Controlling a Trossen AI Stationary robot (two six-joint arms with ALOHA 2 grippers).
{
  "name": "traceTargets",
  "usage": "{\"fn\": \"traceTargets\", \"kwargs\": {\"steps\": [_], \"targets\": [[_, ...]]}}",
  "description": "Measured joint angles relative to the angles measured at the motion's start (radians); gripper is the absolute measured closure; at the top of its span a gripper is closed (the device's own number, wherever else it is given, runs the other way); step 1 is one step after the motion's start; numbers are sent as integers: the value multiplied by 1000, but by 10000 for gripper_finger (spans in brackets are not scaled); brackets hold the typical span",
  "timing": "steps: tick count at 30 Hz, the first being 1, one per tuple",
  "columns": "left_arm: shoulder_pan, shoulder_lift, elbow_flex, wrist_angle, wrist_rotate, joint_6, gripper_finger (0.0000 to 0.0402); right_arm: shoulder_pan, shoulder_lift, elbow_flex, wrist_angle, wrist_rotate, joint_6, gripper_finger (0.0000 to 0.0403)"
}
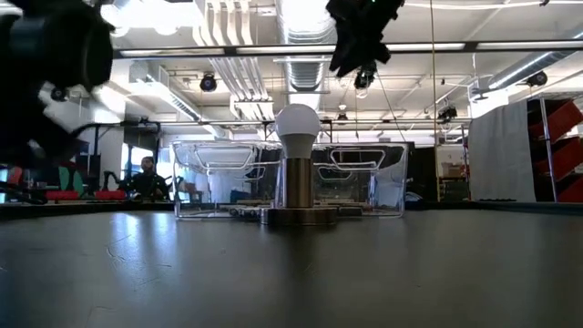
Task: Sort batteries
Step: Put the white battery into the left transparent bin
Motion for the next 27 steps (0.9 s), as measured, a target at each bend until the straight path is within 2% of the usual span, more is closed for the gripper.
{"fn": "traceTargets", "kwargs": {"steps": [3, 8, 11, 14, 19, 27], "targets": [[-3, -97, 47, -16, -98, 20, 386, 9, -20, 25, -5, 0, 0, 271], [1, -237, 199, -8, -343, 70, 386, 16, -53, 72, -13, 0, 0, 282], [21, -288, 297, 27, -500, 101, 386, 16, -71, 100, -12, 0, 0, 287], [83, -300, 370, 88, -598, 164, 386, 16, -83, 125, -12, 0, 0, 289], [261, -237, 453, 188, -605, 342, 386, 16, -86, 170, -9, 0, 4, 283], [533, 17, 640, 164, -502, 616, 386, 22, -89, 191, -76, 0, 12, 266]]}}
